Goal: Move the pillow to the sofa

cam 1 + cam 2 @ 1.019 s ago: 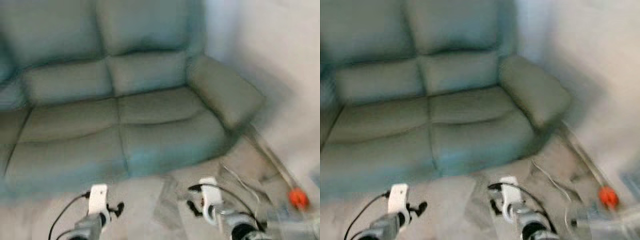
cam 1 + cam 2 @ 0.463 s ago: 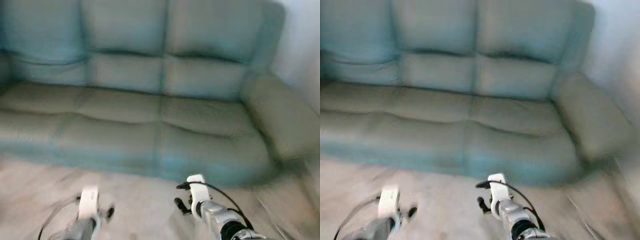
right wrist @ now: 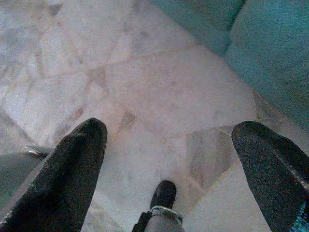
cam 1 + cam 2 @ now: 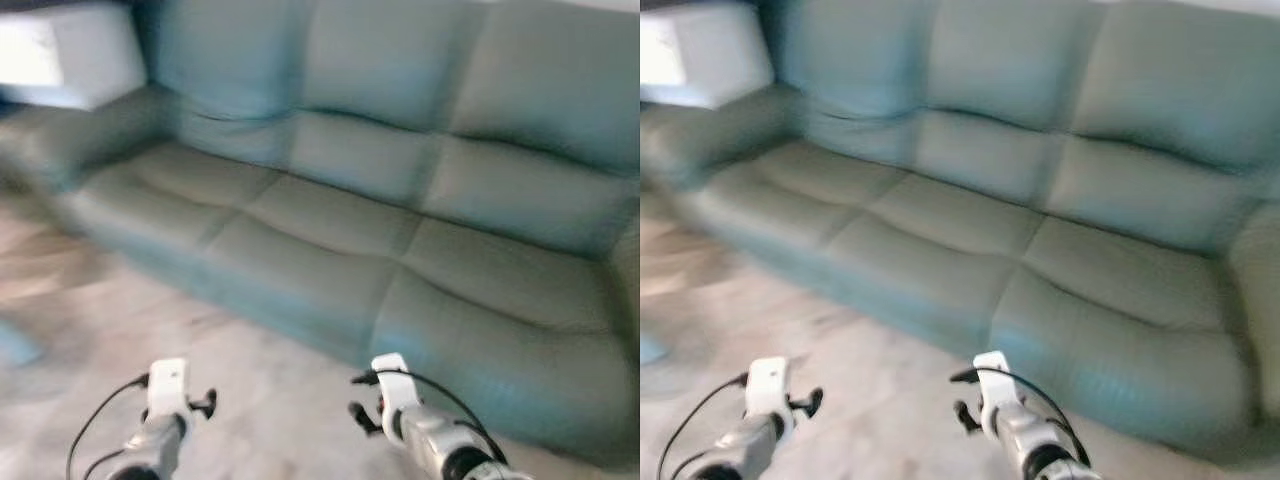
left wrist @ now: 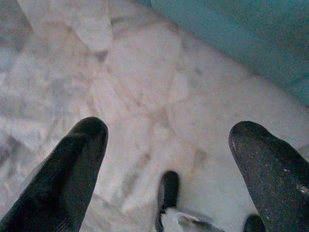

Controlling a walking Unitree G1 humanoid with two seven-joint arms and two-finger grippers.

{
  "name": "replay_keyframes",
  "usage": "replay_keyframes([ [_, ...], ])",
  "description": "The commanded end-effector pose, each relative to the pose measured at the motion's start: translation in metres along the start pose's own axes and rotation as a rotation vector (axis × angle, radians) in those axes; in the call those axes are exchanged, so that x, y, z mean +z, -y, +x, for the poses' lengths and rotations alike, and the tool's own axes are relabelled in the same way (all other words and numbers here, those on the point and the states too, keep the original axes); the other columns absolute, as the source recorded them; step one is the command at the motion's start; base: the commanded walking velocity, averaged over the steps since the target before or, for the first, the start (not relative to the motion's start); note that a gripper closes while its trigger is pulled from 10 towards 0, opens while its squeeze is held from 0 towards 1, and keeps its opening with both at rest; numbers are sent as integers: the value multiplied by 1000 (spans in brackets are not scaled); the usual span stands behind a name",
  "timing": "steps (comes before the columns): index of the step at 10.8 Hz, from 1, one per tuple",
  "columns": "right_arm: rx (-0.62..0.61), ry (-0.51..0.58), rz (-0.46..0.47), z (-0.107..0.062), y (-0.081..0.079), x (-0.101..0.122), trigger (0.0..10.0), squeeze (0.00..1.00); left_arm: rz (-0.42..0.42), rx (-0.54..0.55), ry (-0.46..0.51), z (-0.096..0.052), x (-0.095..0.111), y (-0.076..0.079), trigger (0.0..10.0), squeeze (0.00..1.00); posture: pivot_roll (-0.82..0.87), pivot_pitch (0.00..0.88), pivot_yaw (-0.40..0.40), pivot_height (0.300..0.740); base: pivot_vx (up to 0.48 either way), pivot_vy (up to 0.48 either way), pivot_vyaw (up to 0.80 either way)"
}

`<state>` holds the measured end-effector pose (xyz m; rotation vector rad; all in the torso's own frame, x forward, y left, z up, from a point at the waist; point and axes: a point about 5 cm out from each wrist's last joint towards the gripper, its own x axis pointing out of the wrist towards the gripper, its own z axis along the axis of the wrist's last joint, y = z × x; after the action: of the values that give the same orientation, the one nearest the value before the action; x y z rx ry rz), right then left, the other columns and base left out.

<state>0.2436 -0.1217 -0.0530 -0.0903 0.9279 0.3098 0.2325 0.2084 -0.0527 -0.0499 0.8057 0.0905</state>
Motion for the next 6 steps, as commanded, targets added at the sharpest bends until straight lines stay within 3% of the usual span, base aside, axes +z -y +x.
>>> replay_keyframes([
  [1,-3,-2,-30,0,0,1,10000,0,13,-21,-15,0,-2,2,10000,0,-83,0,-48,740,0,0,800],
  [2,0,-8,-35,0,-2,-1,10000,0,-75,-64,4,2,5,8,10000,0,-82,0,-48,740,0,0,681],
  [3,3,-10,-64,1,-4,-1,10000,0,-105,-84,46,3,15,13,10000,0,-81,0,-47,740,0,0,581],
  [5,12,-9,-89,1,-6,0,10000,0,-46,-105,85,4,21,20,10000,0,-76,0,-47,740,0,0,494],
  [6,15,-9,-84,1,-7,1,10000,0,-7,-92,92,4,23,20,10000,0,-78,0,-48,740,0,0,0],
])
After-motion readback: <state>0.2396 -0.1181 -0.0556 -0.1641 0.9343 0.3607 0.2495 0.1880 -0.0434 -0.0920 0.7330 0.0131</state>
